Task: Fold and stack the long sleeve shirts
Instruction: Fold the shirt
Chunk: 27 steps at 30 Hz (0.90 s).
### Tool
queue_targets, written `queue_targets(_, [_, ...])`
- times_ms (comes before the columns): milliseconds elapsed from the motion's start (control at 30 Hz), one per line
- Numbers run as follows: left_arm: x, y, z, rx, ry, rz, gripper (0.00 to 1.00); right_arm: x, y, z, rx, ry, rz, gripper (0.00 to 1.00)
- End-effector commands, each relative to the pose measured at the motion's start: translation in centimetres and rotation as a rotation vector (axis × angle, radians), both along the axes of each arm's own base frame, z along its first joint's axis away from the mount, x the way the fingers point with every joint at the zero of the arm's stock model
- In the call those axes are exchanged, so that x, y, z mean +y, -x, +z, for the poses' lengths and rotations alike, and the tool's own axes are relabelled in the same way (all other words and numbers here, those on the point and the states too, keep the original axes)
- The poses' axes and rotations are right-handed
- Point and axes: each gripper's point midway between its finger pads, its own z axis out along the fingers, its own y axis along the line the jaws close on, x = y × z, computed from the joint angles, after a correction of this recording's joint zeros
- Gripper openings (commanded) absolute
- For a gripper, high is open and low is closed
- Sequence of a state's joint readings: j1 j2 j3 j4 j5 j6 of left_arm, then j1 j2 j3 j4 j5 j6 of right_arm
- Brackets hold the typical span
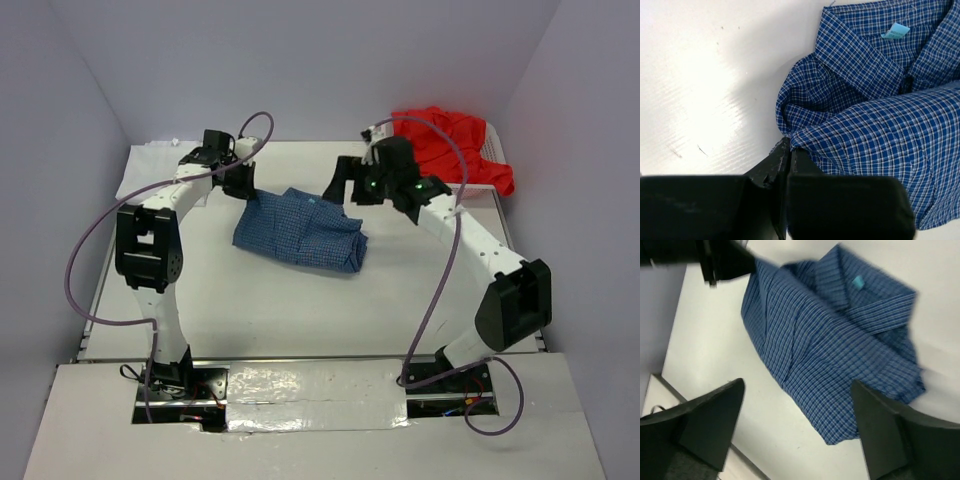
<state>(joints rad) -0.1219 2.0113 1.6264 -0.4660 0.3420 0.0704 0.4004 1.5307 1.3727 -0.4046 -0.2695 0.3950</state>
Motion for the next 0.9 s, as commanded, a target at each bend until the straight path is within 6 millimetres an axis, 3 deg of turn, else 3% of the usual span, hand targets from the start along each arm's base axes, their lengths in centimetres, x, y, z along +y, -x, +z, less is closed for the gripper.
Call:
queue_targets(0, [-0.7,-2.3,1.4,-0.067,-0.003,0.042,0.04,1.5,0.9,-4.4,0.034,0.037,0.027,0.89])
queue_targets(33, [-1.0,-2.5,1.7,-0.074,0.002,0.041,0.04,2.6,1.4,-5.1,0.07,0.005,0.027,0.71])
queue_targets(67, [-1.1,-2.6,1.5,-0.069,0.003,0.042,0.04,3.1,1.2,-5.7,0.077,-0.011,0.021,0.25])
queue_targets(100, [-1.3,-2.8,1.7,-0.073,0.006,0.041,0.04,3.4,1.2,-6.2,0.096,-0.019,0.015,0.09])
queue_targets(133, [-1.6,-3.0,2.1,-0.082,0.009,0.038,0.04,3.7,1.0,-7.4,0.126,-0.009,0.0,0.0])
queue_targets(233, [-2.4,-3.6,2.8,-0.107,0.008,0.03,0.04,4.0,0.2,-8.2,0.138,-0.018,-0.031,0.0])
queue_targets(433, [-4.6,-4.7,3.8,-0.145,-0.003,0.007,0.04,2.6,-2.0,-10.0,0.157,0.075,-0.14,0.0])
queue_targets(500, [-4.8,-4.9,1.7,-0.104,-0.033,0.006,0.07,1.6,-2.6,-12.2,0.213,0.15,-0.193,0.0])
queue_targets(533, [-5.1,-5.5,1.6,-0.112,-0.049,-0.006,0.17,1.1,-2.4,-13.3,0.255,0.179,-0.209,0.0])
queue_targets(567, [-5.0,-5.7,-0.6,-0.073,-0.075,-0.007,0.21,0.9,-2.8,-14.6,0.286,0.199,-0.225,0.0])
queue_targets(667, [-3.6,-6.5,-3.3,-0.044,-0.152,0.015,0.29,0.2,-3.2,-17.5,0.371,0.23,-0.263,0.0])
queue_targets(767, [-2.7,-7.4,-4.1,-0.037,-0.176,0.038,0.39,-1.0,-3.8,-19.5,0.417,0.267,-0.312,0.0])
queue_targets(833, [-2.5,-8.3,-3.2,-0.064,-0.182,0.044,0.59,-2.1,-4.3,-20.2,0.43,0.306,-0.344,0.0])
queue_targets(867, [-2.6,-8.6,-2.8,-0.077,-0.179,0.045,0.64,-2.1,-4.9,-19.6,0.413,0.306,-0.352,0.0])
